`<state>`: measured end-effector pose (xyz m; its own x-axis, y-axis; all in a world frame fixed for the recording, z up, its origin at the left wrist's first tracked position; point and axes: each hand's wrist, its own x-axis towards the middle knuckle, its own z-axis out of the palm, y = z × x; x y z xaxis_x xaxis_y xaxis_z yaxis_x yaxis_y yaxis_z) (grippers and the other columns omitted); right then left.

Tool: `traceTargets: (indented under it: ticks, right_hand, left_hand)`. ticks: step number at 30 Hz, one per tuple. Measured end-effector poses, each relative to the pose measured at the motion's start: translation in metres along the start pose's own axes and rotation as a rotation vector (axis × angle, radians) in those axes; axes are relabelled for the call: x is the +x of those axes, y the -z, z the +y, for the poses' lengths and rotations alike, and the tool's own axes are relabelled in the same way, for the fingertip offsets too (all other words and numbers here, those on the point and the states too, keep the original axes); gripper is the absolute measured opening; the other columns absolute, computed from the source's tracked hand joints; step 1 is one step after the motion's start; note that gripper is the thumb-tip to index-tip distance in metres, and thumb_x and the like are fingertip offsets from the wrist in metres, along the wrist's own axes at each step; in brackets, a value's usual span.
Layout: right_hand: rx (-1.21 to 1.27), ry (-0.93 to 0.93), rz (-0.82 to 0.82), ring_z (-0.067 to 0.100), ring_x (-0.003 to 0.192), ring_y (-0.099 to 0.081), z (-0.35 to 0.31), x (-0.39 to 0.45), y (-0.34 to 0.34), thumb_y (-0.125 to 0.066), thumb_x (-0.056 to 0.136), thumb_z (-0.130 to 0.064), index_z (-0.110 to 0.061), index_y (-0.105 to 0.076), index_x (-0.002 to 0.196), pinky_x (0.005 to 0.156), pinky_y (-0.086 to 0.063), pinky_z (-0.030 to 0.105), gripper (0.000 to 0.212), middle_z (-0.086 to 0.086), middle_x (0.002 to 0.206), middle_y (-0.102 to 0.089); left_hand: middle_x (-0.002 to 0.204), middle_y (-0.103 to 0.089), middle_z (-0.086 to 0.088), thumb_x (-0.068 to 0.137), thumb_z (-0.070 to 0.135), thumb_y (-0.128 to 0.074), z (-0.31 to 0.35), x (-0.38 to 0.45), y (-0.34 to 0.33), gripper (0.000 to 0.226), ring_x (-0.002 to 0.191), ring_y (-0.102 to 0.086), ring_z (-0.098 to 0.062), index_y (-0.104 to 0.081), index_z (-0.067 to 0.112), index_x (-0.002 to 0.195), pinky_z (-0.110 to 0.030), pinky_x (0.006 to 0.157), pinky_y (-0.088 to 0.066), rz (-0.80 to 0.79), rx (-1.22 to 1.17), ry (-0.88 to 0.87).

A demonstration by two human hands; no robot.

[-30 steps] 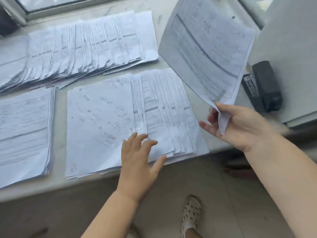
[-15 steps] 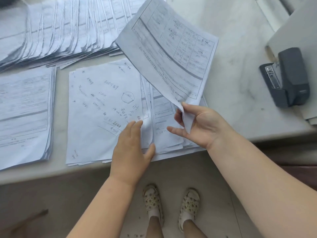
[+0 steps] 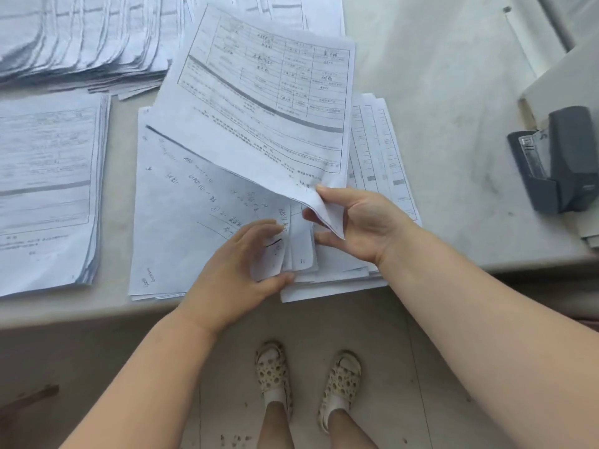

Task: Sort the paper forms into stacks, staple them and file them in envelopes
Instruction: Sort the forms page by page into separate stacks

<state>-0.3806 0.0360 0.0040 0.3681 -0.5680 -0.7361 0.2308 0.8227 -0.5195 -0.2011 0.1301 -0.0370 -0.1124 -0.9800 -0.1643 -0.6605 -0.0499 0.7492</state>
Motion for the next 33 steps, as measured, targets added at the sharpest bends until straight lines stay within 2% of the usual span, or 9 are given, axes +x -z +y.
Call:
traceTargets:
  ticks: [2,6,10,13,17,22,26,30,33]
  right_hand:
    - [-0.002,0.017,-0.028,0.010,0.062,-0.067,-0.004,0.001,-0.005,-0.051,0.099,-0.014,-0.010,-0.065,0.099,0.061,-0.056,0.034,0.014,-0.001,0.069,-0.070]
    - [0.027,0.053,-0.088,0.011,0.062,-0.066,-0.008,0.003,-0.015,-0.050,0.099,-0.014,-0.012,-0.063,0.096,0.077,-0.054,0.042,0.014,-0.001,0.068,-0.069]
    - [0.062,0.068,-0.132,0.013,0.062,-0.067,-0.007,0.004,-0.019,-0.047,0.100,-0.013,-0.012,-0.059,0.101,0.075,-0.057,0.045,0.012,-0.001,0.069,-0.069]
    - [0.075,0.070,-0.125,0.013,0.063,-0.065,-0.006,0.005,-0.020,-0.048,0.100,-0.014,-0.013,-0.060,0.098,0.089,-0.051,0.052,0.011,-0.001,0.069,-0.068]
    - [0.102,0.074,-0.126,0.013,0.063,-0.066,-0.005,0.002,-0.024,-0.049,0.099,-0.013,-0.011,-0.060,0.105,0.084,-0.054,0.051,0.013,0.001,0.072,-0.069]
    - [-0.036,0.214,0.102,0.017,0.078,-0.069,0.000,-0.002,-0.018,-0.052,0.097,-0.006,-0.016,-0.063,0.102,0.071,-0.058,0.035,0.015,-0.001,0.088,-0.073]
    - [-0.149,0.286,0.231,0.015,0.088,-0.071,0.004,-0.013,0.002,-0.054,0.097,-0.009,-0.019,-0.065,0.104,0.079,-0.059,0.033,0.016,-0.002,0.096,-0.075]
    - [-0.319,0.407,0.429,0.011,0.091,-0.072,0.002,-0.039,0.037,-0.054,0.097,-0.008,-0.020,-0.067,0.102,0.080,-0.057,0.029,0.018,-0.004,0.100,-0.075]
    - [-0.491,0.408,0.445,0.014,0.095,-0.071,-0.003,-0.063,0.061,-0.053,0.097,-0.005,-0.019,-0.069,0.100,0.084,-0.055,0.031,0.021,-0.002,0.102,-0.075]
  left_hand:
    - [0.136,-0.043,0.024,0.068,0.058,-0.066,-0.003,0.000,-0.001,0.072,0.108,-0.046,0.016,-0.050,0.031,0.132,-0.005,0.097,-0.033,-0.013,0.014,-0.025]
    - [0.143,-0.045,0.011,0.074,0.054,-0.055,-0.006,-0.004,-0.013,0.072,0.128,-0.042,-0.005,-0.048,0.021,0.137,-0.007,0.106,-0.025,0.089,0.123,-0.068]
    - [0.145,-0.036,0.011,0.078,0.049,-0.059,-0.008,-0.009,-0.023,0.078,0.135,-0.029,0.000,-0.038,0.015,0.145,-0.006,0.111,-0.016,0.134,0.103,-0.112]
    - [0.146,-0.037,0.009,0.081,0.031,-0.060,-0.013,-0.008,-0.025,0.070,0.135,-0.029,0.000,-0.038,0.015,0.146,-0.007,0.111,-0.017,0.160,0.042,-0.102]
    - [0.148,-0.041,-0.002,0.077,0.008,-0.045,-0.019,-0.009,-0.029,0.065,0.137,-0.035,-0.011,-0.044,0.013,0.142,-0.016,0.112,-0.026,0.209,-0.011,-0.084]
    - [0.132,-0.055,-0.004,0.087,0.009,-0.035,-0.007,-0.009,-0.031,0.048,0.124,-0.048,-0.014,-0.056,0.015,0.130,-0.011,0.105,-0.033,0.411,-0.312,0.058]
    - [0.085,-0.059,-0.009,0.100,0.020,-0.047,0.008,-0.010,-0.019,0.016,0.075,-0.056,-0.016,-0.058,0.009,0.095,-0.027,0.077,-0.045,0.798,-0.639,0.456]
    - [0.103,-0.069,0.014,0.102,0.019,-0.046,0.011,-0.011,-0.004,0.019,0.103,-0.065,-0.008,-0.058,0.020,0.116,-0.024,0.091,-0.051,1.029,-0.985,0.505]
    - [0.105,-0.069,0.017,0.102,0.016,-0.045,0.016,-0.014,0.009,0.025,0.106,-0.065,-0.006,-0.056,0.017,0.124,-0.021,0.089,-0.052,1.081,-0.989,0.434]
